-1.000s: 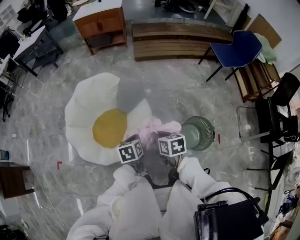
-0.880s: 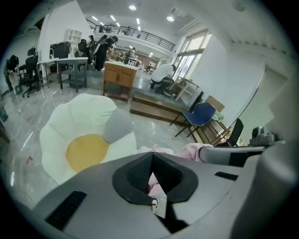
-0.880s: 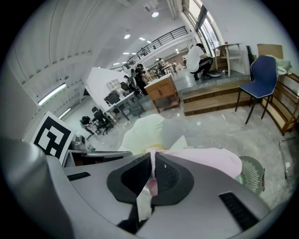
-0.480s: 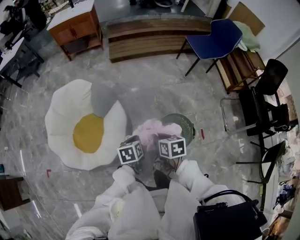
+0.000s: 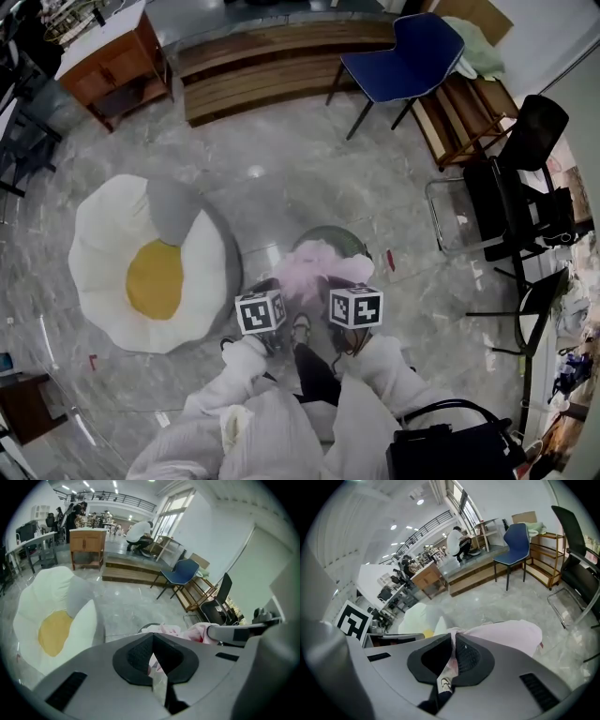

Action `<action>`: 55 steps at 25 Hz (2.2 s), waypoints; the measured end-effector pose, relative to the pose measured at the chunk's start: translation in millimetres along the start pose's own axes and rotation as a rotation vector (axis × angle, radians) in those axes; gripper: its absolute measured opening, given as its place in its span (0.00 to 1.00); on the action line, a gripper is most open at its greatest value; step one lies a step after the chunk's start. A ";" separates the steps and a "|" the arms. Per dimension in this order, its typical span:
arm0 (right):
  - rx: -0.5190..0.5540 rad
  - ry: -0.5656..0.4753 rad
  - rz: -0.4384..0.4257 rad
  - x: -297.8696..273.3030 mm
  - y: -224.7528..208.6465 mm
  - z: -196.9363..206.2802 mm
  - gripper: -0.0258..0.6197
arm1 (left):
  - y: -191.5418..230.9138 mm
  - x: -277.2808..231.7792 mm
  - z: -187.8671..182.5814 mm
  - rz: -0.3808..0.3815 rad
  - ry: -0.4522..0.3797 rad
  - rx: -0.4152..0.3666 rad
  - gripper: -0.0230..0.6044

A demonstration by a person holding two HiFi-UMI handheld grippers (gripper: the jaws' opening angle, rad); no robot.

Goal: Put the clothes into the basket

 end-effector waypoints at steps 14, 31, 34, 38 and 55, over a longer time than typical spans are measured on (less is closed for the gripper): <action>-0.189 0.001 0.076 -77.4 -105.5 46.7 0.09 | -19.7 -136.9 24.3 0.002 0.104 -0.062 0.04; -0.262 0.067 0.252 -161.8 -168.6 97.2 0.09 | 4.4 -235.1 59.1 -0.007 0.178 -0.008 0.04; -0.300 0.073 0.229 -168.9 -165.6 101.2 0.09 | 8.6 -236.0 62.9 -0.016 0.187 -0.009 0.04; -0.312 0.079 0.228 -169.9 -162.0 106.0 0.09 | 11.0 -234.6 63.8 -0.020 0.196 -0.019 0.04; -0.288 0.062 0.268 -135.5 -134.4 91.3 0.09 | 16.5 -185.3 40.6 -0.016 0.143 -0.039 0.04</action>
Point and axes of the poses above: the fingertips, and each gripper's own axes: x backward along the fingers, y to its left, z out of its underside, the point moved 10 cm from there along x, backward along the fingers, and after that the axes turned 10 degrees about x, right-handed, at the moved point
